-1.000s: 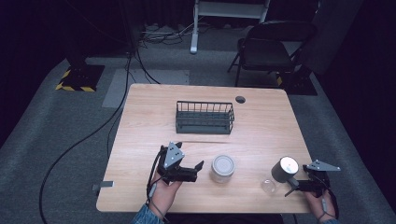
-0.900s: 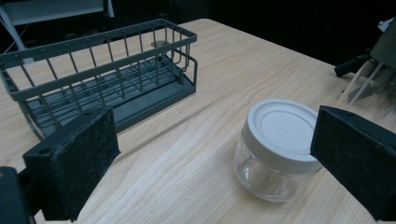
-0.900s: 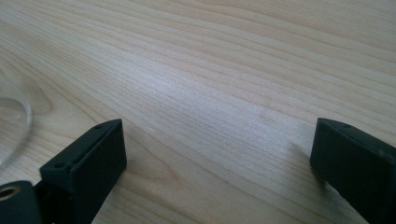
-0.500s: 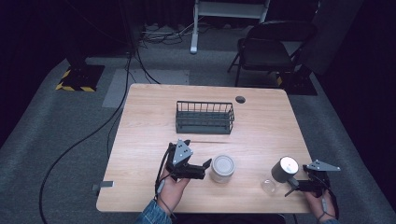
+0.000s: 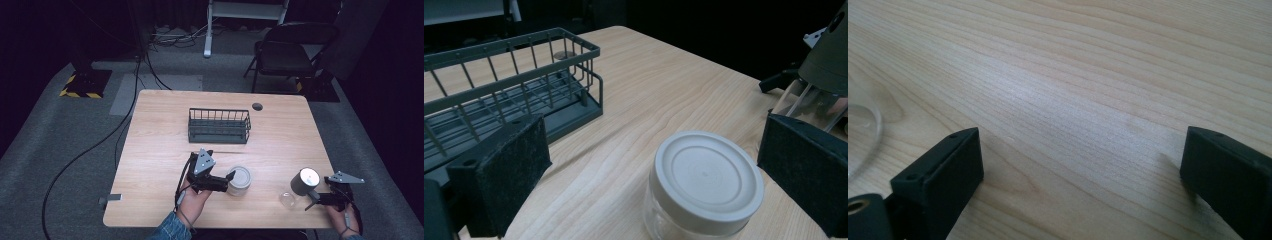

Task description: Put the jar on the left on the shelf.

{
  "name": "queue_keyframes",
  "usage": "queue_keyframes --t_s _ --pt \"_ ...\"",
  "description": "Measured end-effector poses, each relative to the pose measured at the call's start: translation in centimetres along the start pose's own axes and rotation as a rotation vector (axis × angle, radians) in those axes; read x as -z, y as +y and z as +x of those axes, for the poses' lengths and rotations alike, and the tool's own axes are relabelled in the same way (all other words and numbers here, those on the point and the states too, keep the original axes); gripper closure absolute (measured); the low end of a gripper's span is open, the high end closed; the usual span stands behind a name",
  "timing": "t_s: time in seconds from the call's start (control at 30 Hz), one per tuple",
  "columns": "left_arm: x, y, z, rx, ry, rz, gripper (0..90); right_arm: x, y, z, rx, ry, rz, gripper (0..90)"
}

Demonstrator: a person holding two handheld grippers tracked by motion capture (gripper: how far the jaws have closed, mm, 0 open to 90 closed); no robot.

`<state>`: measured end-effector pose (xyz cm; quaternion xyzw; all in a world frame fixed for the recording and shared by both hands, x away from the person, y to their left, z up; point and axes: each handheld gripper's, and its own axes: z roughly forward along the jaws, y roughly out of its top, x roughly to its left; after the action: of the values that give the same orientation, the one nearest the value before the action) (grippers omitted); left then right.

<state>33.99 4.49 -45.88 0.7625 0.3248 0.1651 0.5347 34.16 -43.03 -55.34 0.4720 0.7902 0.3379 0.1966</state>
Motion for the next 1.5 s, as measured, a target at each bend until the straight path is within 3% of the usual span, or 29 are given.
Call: queue_keyframes --t_s 0.3,1.37,1.5 --pt "-0.9 -0.3 -0.6 0.022 -0.002 -0.016 0.4 0.0 0.0 0.0 0.0 0.0 0.0 3.6" --pt "-4.5 -2.7 -2.9 0.012 -0.025 0.013 0.3 0.0 0.0 0.0 0.002 0.003 0.0 3.6" --pt "-4.9 -3.0 -3.2 -0.003 -0.025 0.023 0.3 0.0 0.0 0.0 0.004 0.004 0.0 3.6"
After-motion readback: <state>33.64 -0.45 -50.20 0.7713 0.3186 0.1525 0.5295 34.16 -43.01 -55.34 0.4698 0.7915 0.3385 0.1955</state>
